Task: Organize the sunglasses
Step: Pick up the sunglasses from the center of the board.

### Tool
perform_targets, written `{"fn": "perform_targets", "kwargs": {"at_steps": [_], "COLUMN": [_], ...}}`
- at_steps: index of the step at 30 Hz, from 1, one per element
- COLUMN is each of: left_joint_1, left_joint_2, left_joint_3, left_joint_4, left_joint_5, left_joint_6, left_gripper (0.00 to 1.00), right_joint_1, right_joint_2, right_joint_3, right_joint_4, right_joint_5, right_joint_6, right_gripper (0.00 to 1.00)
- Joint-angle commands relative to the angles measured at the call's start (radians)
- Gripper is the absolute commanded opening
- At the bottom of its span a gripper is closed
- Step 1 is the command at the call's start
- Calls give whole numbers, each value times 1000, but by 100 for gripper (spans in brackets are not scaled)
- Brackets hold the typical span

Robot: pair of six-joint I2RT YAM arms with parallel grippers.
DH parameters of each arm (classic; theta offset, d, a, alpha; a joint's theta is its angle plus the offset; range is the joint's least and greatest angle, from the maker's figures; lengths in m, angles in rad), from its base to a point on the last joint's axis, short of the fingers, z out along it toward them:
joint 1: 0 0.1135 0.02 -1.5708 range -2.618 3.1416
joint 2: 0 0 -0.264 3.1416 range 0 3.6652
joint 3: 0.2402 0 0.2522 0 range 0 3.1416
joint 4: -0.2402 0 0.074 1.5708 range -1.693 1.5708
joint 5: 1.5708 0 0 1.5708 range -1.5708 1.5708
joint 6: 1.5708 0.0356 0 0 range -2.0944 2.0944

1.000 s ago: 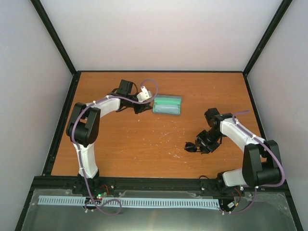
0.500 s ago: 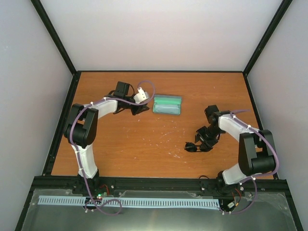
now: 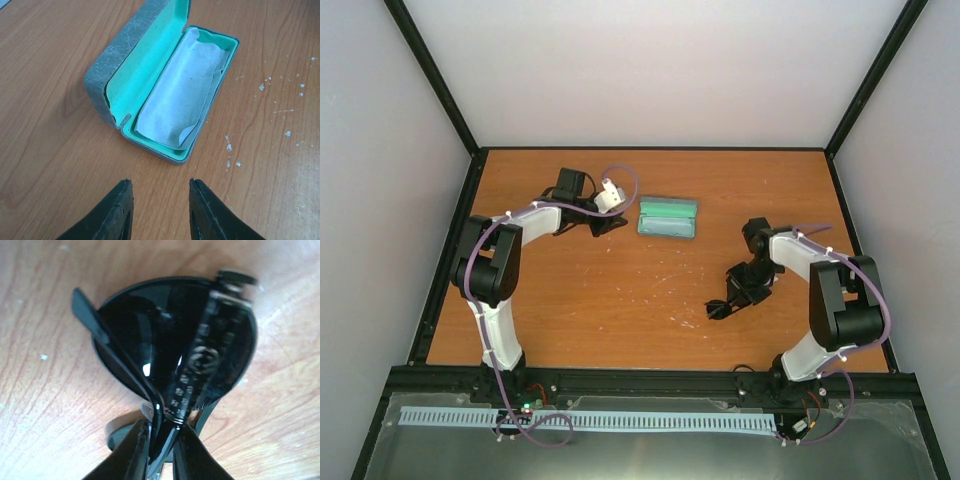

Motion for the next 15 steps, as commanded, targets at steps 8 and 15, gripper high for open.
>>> {"fn": "perform_targets", "kwargs": {"at_steps": [8, 15], "left_joint_1": [11, 13], "left_joint_2": [-10, -11], "left_joint_3": [-5, -12], "left_joint_4": [45, 45], "left_joint_5": [16, 10], "left_joint_6": [-11, -6], "left_gripper": [33, 33], "right_joint_1": [-7, 22], "right_joint_2": [75, 151], "right_joint_3": [149, 375], "right_joint_4": [-103, -228], "right_joint_5": [95, 207], "right_joint_6": [-105, -386], "right_gripper": [3, 3]}}
